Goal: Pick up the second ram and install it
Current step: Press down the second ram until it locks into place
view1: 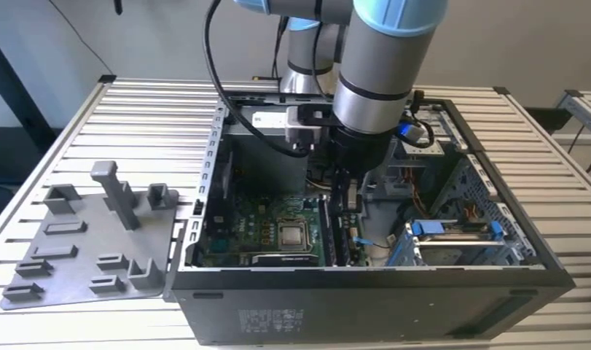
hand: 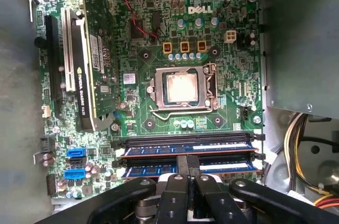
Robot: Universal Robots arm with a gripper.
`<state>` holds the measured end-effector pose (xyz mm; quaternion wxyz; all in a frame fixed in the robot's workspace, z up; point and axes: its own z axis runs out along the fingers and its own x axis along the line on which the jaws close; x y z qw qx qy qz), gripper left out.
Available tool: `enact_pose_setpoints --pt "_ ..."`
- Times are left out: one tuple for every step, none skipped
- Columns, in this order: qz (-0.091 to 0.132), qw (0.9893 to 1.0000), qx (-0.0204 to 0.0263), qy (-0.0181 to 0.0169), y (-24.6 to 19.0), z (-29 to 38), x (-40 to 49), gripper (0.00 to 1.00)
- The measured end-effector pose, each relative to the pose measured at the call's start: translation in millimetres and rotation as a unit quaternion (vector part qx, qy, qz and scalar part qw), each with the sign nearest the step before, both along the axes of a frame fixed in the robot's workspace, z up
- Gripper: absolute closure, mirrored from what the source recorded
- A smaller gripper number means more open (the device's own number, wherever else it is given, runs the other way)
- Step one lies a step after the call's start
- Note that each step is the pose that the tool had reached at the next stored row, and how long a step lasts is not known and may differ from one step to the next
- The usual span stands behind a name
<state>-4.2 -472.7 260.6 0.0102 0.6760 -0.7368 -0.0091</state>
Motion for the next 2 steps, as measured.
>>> enact_pose_setpoints --pt "0.0 1.0 0.0 0.0 0.0 0.0 0.0 0.89" --pt "0.0 1.0 0.0 0.0 0.0 0.0 0.0 0.89"
